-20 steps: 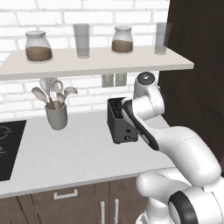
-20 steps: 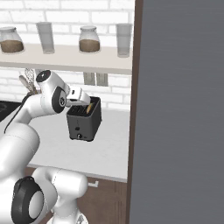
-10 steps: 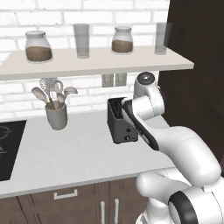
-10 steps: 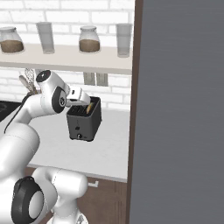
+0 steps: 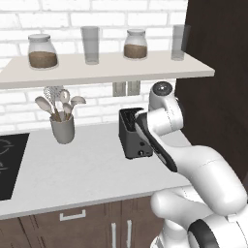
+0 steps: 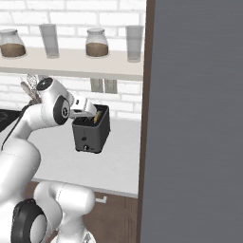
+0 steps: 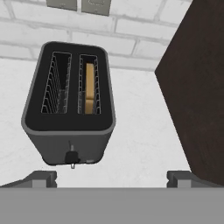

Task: Start the toaster. Once the lever pops up, take the bread to the plate on the dining counter.

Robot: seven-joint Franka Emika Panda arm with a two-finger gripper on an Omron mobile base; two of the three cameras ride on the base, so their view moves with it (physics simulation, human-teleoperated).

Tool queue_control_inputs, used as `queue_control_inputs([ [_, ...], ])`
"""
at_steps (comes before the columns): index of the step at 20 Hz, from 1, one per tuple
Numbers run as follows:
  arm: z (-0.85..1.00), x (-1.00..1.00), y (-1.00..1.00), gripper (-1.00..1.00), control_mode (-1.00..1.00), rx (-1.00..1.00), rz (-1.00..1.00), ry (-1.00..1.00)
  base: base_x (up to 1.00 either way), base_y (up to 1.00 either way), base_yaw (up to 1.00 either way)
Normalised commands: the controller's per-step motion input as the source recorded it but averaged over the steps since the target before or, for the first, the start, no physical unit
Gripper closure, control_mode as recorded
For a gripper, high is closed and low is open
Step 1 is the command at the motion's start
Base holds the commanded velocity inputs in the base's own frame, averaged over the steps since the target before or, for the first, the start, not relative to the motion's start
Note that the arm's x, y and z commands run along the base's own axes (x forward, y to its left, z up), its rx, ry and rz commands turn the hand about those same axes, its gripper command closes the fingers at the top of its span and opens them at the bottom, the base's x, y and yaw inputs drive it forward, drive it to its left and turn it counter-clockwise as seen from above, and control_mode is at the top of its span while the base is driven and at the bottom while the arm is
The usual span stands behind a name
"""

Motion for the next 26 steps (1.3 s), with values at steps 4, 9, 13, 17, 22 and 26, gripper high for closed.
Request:
queue_control_inputs([
  [4, -0.06, -0.43, 0.0, -1.0, -1.0, 0.0, 0.0, -0.1, 0.0, 0.0, 0.0],
  [9, 0.0, -0.05, 0.0, -1.0, -1.0, 0.0, 0.0, -0.03, 0.0, 0.0, 0.0],
  [13, 0.0, 0.25, 0.03, -1.0, -1.0, 0.0, 0.0, 0.0, 0.0, 0.0, 0.0],
  [17, 0.0, 0.34, 0.14, -1.0, -1.0, 0.04, 0.0, 0.0, 0.0, 0.0, 0.0],
  [22, -0.01, 0.32, 0.17, -1.0, -1.0, 0.06, 0.0, 0.0, 0.0, 0.0, 0.0],
  [26, -0.11, 0.08, 0.05, -1.0, -1.0, 0.01, 0.0, 0.0, 0.0, 0.0, 0.0],
])
